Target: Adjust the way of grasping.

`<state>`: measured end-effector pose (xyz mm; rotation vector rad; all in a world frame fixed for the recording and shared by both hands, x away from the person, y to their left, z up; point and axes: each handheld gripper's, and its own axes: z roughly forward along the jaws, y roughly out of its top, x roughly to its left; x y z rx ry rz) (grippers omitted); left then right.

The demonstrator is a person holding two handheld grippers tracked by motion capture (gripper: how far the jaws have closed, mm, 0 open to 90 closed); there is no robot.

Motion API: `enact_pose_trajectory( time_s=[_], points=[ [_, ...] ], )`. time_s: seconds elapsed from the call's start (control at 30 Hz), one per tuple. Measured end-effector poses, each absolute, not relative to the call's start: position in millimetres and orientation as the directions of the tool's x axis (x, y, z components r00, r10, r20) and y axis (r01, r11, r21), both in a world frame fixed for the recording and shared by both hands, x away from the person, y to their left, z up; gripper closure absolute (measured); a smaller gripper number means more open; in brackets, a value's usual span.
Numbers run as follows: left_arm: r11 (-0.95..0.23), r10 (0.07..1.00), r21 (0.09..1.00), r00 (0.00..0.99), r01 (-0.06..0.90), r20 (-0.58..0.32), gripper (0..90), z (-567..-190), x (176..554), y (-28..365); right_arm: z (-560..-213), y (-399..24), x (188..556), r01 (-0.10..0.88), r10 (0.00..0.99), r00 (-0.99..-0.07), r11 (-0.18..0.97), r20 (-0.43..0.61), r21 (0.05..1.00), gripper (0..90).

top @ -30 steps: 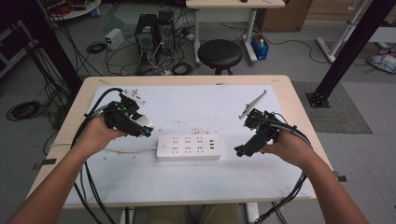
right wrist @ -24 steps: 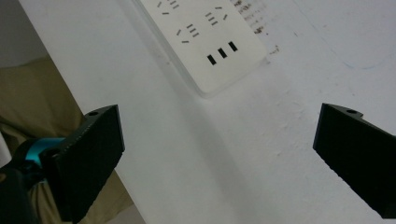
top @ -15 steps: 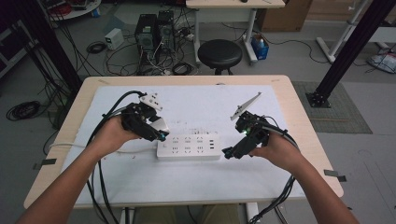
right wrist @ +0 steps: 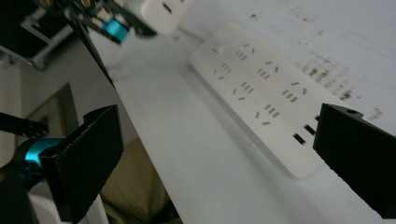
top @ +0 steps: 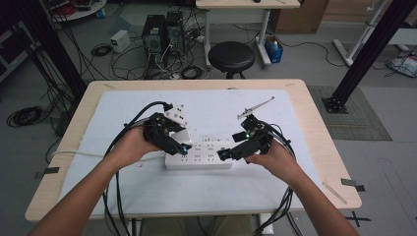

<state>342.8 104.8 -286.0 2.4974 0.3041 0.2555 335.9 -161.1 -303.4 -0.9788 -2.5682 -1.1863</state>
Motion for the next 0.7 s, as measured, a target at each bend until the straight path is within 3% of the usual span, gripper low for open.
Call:
enact_pose_trajectory(
  time_s=[0.27,0.7],
  points=[
    [-0.799,0.211,0.595,0.968,0.089,0.139,42.5,-289,337,88,-316,-156,342,0.743,0.407,-0.666,0.295,0.625,0.600,1.2],
    [-0.792,0.148,0.610,0.975,0.015,0.168,42.5,-293,332,69,-334,-143,353,0.842,0.384,-0.539,0.228,0.750,0.489,3.4]
  ],
)
